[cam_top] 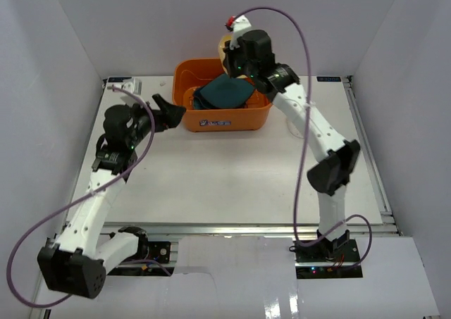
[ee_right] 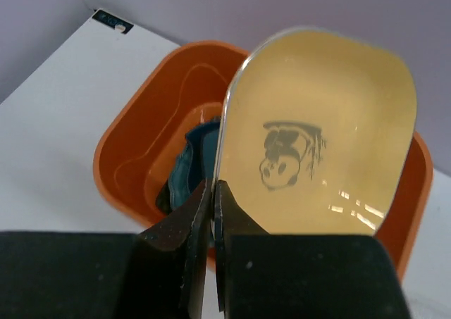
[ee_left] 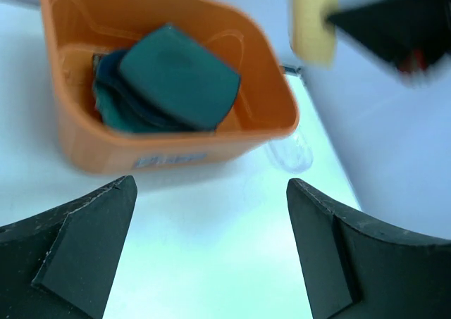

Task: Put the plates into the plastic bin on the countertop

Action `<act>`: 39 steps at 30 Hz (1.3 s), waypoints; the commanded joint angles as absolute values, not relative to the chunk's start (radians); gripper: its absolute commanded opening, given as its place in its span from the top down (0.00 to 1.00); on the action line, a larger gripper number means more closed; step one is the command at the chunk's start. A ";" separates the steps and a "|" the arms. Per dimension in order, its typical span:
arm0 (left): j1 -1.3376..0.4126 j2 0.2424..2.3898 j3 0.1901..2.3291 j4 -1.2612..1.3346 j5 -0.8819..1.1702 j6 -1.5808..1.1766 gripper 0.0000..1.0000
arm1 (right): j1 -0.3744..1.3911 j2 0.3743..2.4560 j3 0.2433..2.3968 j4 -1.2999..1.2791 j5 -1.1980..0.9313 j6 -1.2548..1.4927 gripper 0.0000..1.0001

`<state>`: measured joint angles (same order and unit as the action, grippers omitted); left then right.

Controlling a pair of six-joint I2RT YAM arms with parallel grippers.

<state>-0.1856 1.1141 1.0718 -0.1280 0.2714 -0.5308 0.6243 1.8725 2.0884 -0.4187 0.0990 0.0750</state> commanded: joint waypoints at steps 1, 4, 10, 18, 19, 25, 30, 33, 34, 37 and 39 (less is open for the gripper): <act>-0.219 0.929 0.867 -0.160 0.239 -0.491 0.02 | 0.670 2.119 2.402 -0.578 0.081 -0.081 0.92; -0.277 0.836 0.793 -0.262 0.164 -0.443 0.02 | 0.713 2.174 2.370 -0.499 0.162 -0.147 0.92; -0.385 0.701 0.698 -0.325 0.094 -0.391 0.02 | 0.741 2.209 2.299 -0.348 0.219 -0.241 0.82; -0.400 0.658 0.680 -0.304 0.037 -0.391 0.02 | 0.746 2.123 2.270 -0.328 0.310 -0.238 0.07; -0.403 0.654 0.677 -0.304 0.035 -0.391 0.02 | 0.742 2.071 2.237 -0.324 0.327 -0.221 0.06; -0.411 0.615 0.670 -0.308 0.023 -0.388 0.02 | 0.480 1.688 1.628 -0.108 0.379 0.209 0.48; -0.433 0.583 0.672 -0.314 0.015 -0.390 0.02 | 0.162 1.481 1.166 -0.012 0.261 0.451 0.86; -0.448 0.575 0.673 -0.316 0.015 -0.388 0.02 | 0.034 1.477 1.007 0.026 0.253 0.468 0.47; -0.451 0.574 0.673 -0.318 0.015 -0.387 0.02 | 0.014 1.482 0.984 0.026 0.233 0.471 0.37; -0.463 0.571 0.675 -0.321 -0.017 -0.383 0.02 | -0.098 1.503 0.895 0.069 0.172 0.491 0.29; -0.471 0.569 0.676 -0.322 -0.024 -0.384 0.02 | -0.139 1.525 0.825 0.144 0.068 0.538 0.28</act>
